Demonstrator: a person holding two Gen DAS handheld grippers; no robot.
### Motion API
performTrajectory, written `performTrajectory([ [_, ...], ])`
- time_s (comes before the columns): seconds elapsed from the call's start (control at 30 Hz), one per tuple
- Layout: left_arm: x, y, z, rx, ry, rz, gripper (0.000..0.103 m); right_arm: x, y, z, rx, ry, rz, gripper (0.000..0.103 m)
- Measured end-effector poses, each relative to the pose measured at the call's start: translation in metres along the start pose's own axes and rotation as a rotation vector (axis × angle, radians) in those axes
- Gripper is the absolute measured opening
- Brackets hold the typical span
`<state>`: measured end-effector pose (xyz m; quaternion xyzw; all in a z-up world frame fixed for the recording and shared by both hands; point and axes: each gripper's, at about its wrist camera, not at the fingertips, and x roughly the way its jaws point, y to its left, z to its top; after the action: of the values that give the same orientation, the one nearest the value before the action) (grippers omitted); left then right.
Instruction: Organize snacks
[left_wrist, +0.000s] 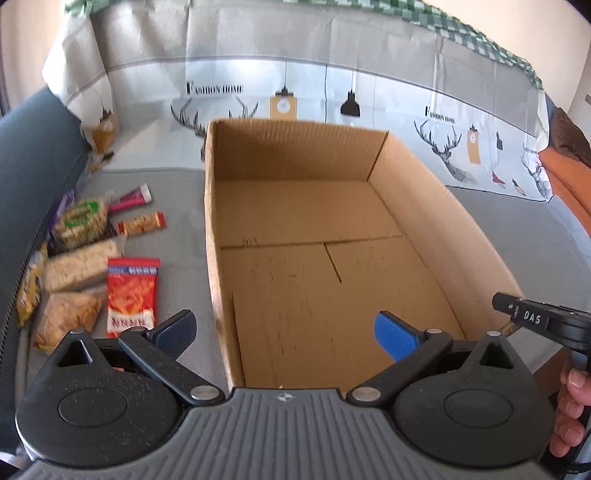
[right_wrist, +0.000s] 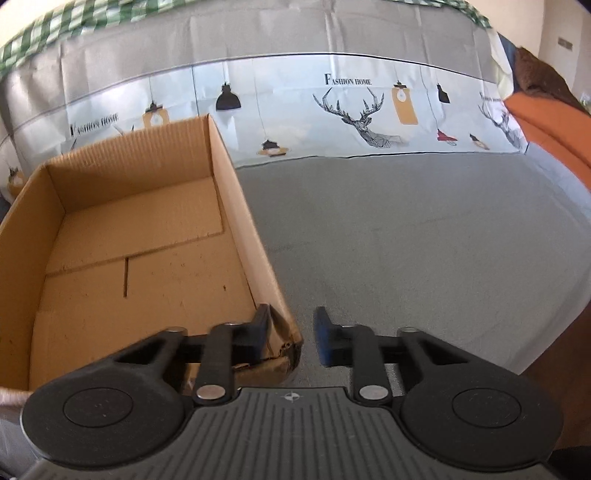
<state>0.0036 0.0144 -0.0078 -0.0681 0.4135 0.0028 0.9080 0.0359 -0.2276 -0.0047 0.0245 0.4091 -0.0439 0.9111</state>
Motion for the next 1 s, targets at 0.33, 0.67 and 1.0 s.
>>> performTrajectory([
  [0.33, -0.002, -0.007, -0.001, 0.038, -0.022, -0.031, 0.103, -0.001, 0.000, -0.004, -0.043, -0.006, -0.038, 0.021],
  [0.67, 0.000, -0.015, -0.004, 0.081, -0.034, -0.068, 0.103, -0.006, -0.005, -0.004, -0.034, -0.006, -0.051, 0.016],
  [1.0, 0.011, -0.016, 0.000, 0.111, -0.060, -0.068, 0.103, -0.009, 0.000, -0.012, -0.058, -0.017, -0.082, 0.016],
])
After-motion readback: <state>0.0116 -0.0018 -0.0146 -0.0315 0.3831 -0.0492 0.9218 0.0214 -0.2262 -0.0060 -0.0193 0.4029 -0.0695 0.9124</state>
